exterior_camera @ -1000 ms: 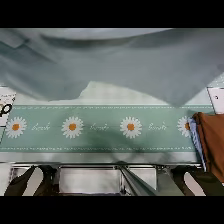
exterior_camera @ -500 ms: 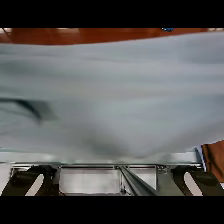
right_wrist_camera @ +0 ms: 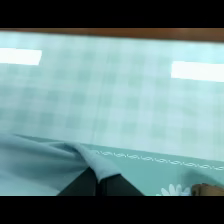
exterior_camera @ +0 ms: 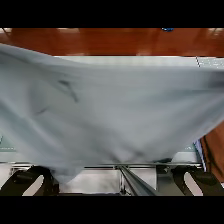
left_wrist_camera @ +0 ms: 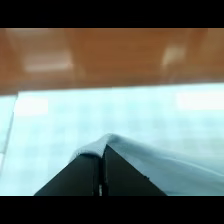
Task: Fold the shirts.
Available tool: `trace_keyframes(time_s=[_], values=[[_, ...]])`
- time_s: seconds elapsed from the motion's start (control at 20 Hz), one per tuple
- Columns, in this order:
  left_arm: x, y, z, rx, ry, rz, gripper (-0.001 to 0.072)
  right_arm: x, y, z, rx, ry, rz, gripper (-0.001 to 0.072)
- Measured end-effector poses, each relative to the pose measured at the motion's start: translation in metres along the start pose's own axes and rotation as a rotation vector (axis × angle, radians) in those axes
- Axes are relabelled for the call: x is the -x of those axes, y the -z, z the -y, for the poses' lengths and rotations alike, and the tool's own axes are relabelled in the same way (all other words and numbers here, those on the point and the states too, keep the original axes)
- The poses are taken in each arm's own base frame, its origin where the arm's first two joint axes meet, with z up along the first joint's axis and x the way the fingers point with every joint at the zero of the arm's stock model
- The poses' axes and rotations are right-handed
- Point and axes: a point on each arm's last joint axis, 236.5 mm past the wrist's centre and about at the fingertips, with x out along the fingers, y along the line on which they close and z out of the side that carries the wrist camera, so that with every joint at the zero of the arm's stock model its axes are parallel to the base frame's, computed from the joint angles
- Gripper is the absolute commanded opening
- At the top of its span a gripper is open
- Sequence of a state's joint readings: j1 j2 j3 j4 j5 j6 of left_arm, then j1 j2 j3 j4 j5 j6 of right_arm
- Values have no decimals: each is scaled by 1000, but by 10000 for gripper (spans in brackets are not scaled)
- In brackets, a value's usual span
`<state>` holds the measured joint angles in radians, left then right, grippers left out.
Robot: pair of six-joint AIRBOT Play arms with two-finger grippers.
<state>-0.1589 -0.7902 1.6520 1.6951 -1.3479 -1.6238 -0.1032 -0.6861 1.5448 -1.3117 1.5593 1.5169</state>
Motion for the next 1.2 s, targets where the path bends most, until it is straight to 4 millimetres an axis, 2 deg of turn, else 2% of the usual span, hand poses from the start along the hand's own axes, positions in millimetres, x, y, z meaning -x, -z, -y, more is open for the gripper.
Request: trace_keyframes(time_s=[0.2, 0.35, 0.5, 0.65, 0.75, 0.9, 1.05, 1.2], values=[[-129, 23, 26, 14, 38, -153, 19, -118, -4, 27, -42, -27, -132, 35], [-222, 43, 49, 49, 88, -198, 19, -217, -2, 44, -86, -63, -190, 35], [-303, 74, 45, 125, 72, -243, 19, -308, 8, 66, -140, -68, -227, 35], [-364, 105, 28, 219, 37, -286, 19, -378, 12, 84, -183, -68, -238, 35], [-393, 124, 14, 287, 21, -315, 19, -414, 12, 92, -207, -71, -241, 35], [-420, 148, -3, 414, 21, -360, 19, -449, 11, 100, -246, -74, -243, 35], [-429, 170, -1, 494, 70, -431, 19, -462, 15, 105, -274, -78, -267, 35], [-424, 186, 12, 464, 154, -508, 19, -461, 29, 109, -300, -91, -330, 35]])
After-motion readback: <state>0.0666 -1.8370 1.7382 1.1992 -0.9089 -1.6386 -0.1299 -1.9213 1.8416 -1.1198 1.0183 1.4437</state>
